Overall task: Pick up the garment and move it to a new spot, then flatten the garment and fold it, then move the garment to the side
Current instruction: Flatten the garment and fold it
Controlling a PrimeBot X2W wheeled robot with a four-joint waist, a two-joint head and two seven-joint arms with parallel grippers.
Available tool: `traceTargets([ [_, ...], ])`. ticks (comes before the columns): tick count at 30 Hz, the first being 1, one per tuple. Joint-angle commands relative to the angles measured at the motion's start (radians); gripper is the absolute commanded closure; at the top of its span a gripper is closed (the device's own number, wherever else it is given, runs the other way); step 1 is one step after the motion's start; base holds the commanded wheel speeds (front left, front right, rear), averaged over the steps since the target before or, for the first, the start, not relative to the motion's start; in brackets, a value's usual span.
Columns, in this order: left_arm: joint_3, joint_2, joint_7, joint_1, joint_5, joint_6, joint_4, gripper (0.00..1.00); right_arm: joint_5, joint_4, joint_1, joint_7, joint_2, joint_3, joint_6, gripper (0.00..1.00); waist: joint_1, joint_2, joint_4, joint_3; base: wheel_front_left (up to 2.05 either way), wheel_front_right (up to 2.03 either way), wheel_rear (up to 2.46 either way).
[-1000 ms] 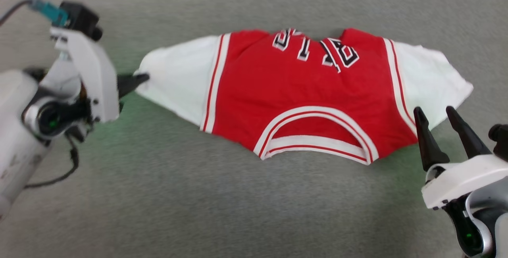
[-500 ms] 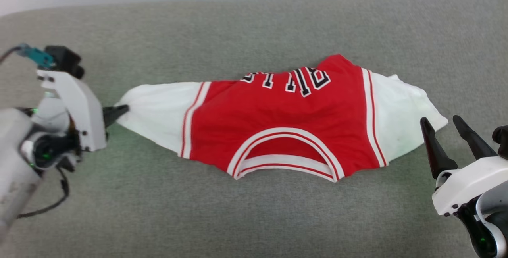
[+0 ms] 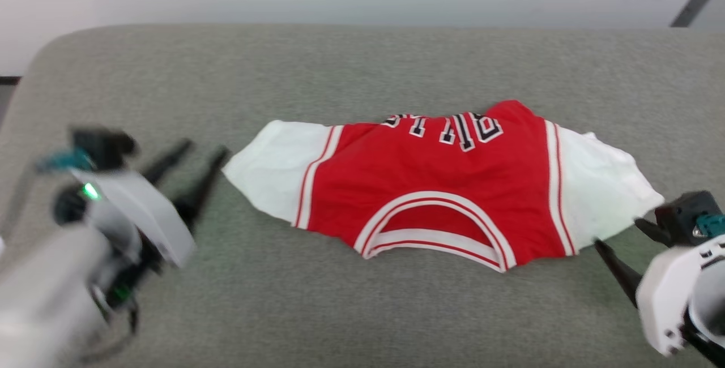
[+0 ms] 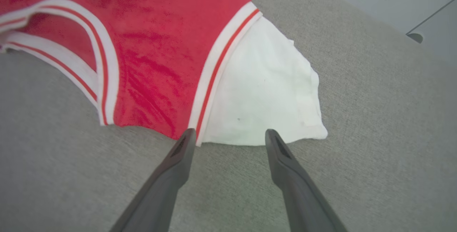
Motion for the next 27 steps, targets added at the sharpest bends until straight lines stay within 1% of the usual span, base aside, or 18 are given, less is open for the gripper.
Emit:
traceTargets([
  [1, -0.012, -0.010, -0.037, 0.041, 0.028, 0.017, -0.007, 0.00, 0.008, -0.003, 0.003, 0.010, -0.045, 0.023, -0.001, 0.00, 0.0000, -0.0001, 0.034, -0.014, 0.00, 0.00, 0.00],
  [2, -0.013, -0.017, -0.075, 0.059, 0.053, 0.039, -0.012, 0.00, 0.024, -0.015, 0.003, 0.018, -0.099, 0.070, -0.001, 0.00, 0.0000, -0.0001, 0.047, -0.015, 0.00, 0.00, 0.00],
  [3, -0.007, -0.029, -0.101, 0.078, 0.068, 0.058, -0.023, 0.00, 0.051, -0.015, 0.001, 0.027, -0.140, 0.095, -0.001, 0.00, 0.0000, -0.0001, 0.059, -0.015, 0.00, 0.00, 0.00],
  [6, 0.036, -0.071, -0.133, 0.139, 0.119, 0.116, -0.050, 0.00, 0.095, -0.029, -0.031, 0.046, -0.272, 0.173, -0.001, 0.00, 0.0000, -0.0001, 0.098, -0.009, 0.00, 0.00, 0.00],
  [7, 0.083, -0.088, -0.135, 0.159, 0.136, 0.134, -0.069, 0.00, 0.117, -0.028, -0.045, 0.051, -0.304, 0.197, -0.001, 0.00, 0.0000, -0.0001, 0.110, -0.005, 0.00, 0.00, 0.00],
  [9, 0.168, -0.117, -0.135, 0.210, 0.208, 0.162, -0.110, 0.00, 0.140, -0.023, -0.077, 0.052, -0.371, 0.249, -0.001, 0.00, 0.0000, -0.0001, 0.135, 0.005, 0.00, 0.00, 0.00],
  [11, 0.246, -0.155, -0.134, 0.272, 0.268, 0.176, -0.152, 0.00, 0.164, -0.012, -0.119, 0.051, -0.421, 0.309, -0.001, 0.00, 0.0000, -0.0001, 0.158, 0.017, 0.00, 0.00, 0.00],
  [13, 0.317, -0.183, -0.133, 0.316, 0.324, 0.179, -0.184, 0.00, 0.175, -0.001, -0.166, 0.062, -0.466, 0.374, -0.001, 0.00, 0.0000, -0.0001, 0.180, 0.033, 0.00, 0.00, 0.00],
  [17, 0.402, -0.233, -0.133, 0.378, 0.400, 0.147, -0.202, 0.00, 0.215, 0.030, -0.246, 0.087, -0.530, 0.504, -0.001, 0.00, 0.0000, -0.0001, 0.216, 0.061, 0.00, 0.00, 0.00],
  [20, 0.446, -0.263, -0.133, 0.391, 0.444, 0.121, -0.197, 0.00, 0.208, 0.056, -0.309, 0.087, -0.562, 0.585, -0.001, 0.00, 0.0000, -0.0001, 0.230, 0.083, 0.00, 0.00, 0.00],
  [22, 0.469, -0.281, -0.134, 0.395, 0.469, 0.107, -0.192, 0.00, 0.211, 0.082, -0.341, 0.075, -0.568, 0.638, -0.001, 0.00, 0.0000, -0.0001, 0.235, 0.095, 0.00, 0.00, 0.00],
  [23, 0.478, -0.288, -0.134, 0.396, 0.480, 0.099, -0.189, 0.00, 0.221, 0.098, -0.349, 0.070, -0.569, 0.665, -0.001, 0.11, 0.0000, -0.0001, 0.236, 0.098, 0.00, 0.00, 0.00],
  [24, 0.484, -0.293, -0.134, 0.397, 0.489, 0.089, -0.186, 0.00, 0.230, 0.113, -0.360, 0.063, -0.565, 0.686, -0.001, 0.56, 0.0000, -0.0001, 0.236, 0.102, 0.00, 0.00, 0.00],
  [25, 0.488, -0.297, -0.134, 0.394, 0.499, 0.080, -0.182, 0.00, 0.240, 0.131, -0.371, 0.048, -0.556, 0.695, -0.001, 0.83, 0.0000, -0.0001, 0.234, 0.104, 0.00, 0.00, 0.00],
  [26, 0.492, -0.297, -0.134, 0.390, 0.506, 0.069, -0.175, 0.00, 0.248, 0.149, -0.380, 0.037, -0.545, 0.705, -0.002, 1.00, 0.0000, -0.0001, 0.231, 0.106, 0.00, 0.00, 0.00],
  [27, 0.492, -0.293, -0.134, 0.385, 0.517, 0.058, -0.172, 0.00, 0.256, 0.162, -0.389, 0.030, -0.537, 0.715, -0.002, 1.00, 0.0000, -0.0001, 0.226, 0.107, 0.00, 0.00, 0.00],
])
